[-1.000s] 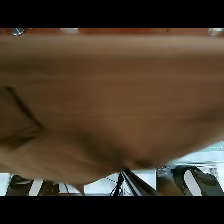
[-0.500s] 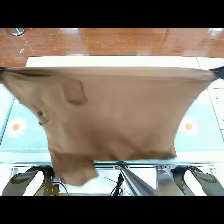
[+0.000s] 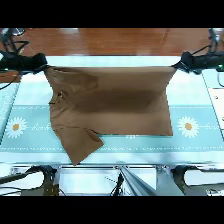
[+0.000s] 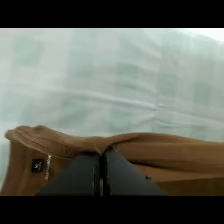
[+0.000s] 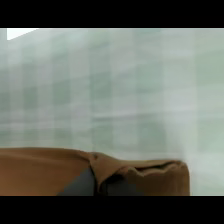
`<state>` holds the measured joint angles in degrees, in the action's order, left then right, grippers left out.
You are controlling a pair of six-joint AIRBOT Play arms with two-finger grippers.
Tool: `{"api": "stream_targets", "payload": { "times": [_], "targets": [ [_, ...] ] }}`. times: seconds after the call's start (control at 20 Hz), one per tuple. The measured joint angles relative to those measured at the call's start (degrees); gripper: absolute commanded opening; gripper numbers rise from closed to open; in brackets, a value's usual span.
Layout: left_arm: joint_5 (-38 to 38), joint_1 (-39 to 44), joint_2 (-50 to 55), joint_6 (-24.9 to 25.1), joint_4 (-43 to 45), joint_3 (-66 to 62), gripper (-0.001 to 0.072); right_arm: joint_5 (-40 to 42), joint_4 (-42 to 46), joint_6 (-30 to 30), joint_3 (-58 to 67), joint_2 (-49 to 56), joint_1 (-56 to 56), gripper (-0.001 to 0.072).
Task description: Fold the shirts.
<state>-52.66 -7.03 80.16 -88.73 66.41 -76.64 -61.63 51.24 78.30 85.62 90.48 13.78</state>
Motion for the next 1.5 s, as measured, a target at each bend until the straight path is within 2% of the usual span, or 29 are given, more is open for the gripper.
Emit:
{"api": "stream_targets", "payload": {
  "times": [0.3,0.5,0.65,0.7,0.75,0.8,0.85,1.05,1.2,1.4,1.5],
  "targets": [
    [-1.3,-0.3,7.8,0.3,-5.0,-1.5,0.0019,-2.5,-1.0,2.4,7.4,10.0,-0.7,0.0027],
    [-8.9,-2.4,9.1,3.4,-5.1,-1.9,0.0019,-10.3,-0.4,1.1,7.9,11.0,1.0,0.0027],
    [-14.2,-3.3,9.8,4.8,-2.9,0.2,0.0020,-15.0,3.5,0.2,5.4,11.3,0.7,0.0027],
    [-15.3,-3.4,9.9,5.0,-2.3,1.4,0.0048,-15.2,4.7,0.0,3.9,11.3,0.2,0.0032],
    [-16.1,-3.5,10.1,5.2,-2.0,2.3,0.0223,-15.2,5.7,0.0,2.4,11.4,-0.2,0.0211],
    [-16.9,-3.6,10.1,5.4,-1.6,3.0,0.0649,-15.2,6.3,0.3,1.0,11.4,-0.6,0.0614],
    [-17.9,-3.7,10.1,5.5,-1.3,3.3,0.0706,-14.8,6.5,0.7,0.1,11.4,-0.9,0.0626],
    [-27.1,-4.9,9.4,6.9,3.2,2.6,0.0705,-19.4,8.1,0.2,0.3,10.1,-0.5,0.0626],
    [-32.6,-8.9,5.0,6.8,7.2,6.6,0.0706,-20.6,13.4,0.5,-2.7,4.2,2.8,0.0625],
    [-32.2,-18.2,-5.8,6.9,9.0,22.3,0.0706,-12.7,12.7,1.6,-19.0,-9.3,9.0,0.0625],
    [-29.8,-22.9,-11.8,8.2,4.7,32.0,0.0706,-7.6,8.5,-0.4,-29.7,-16.0,10.5,0.0625]
  ]
}}
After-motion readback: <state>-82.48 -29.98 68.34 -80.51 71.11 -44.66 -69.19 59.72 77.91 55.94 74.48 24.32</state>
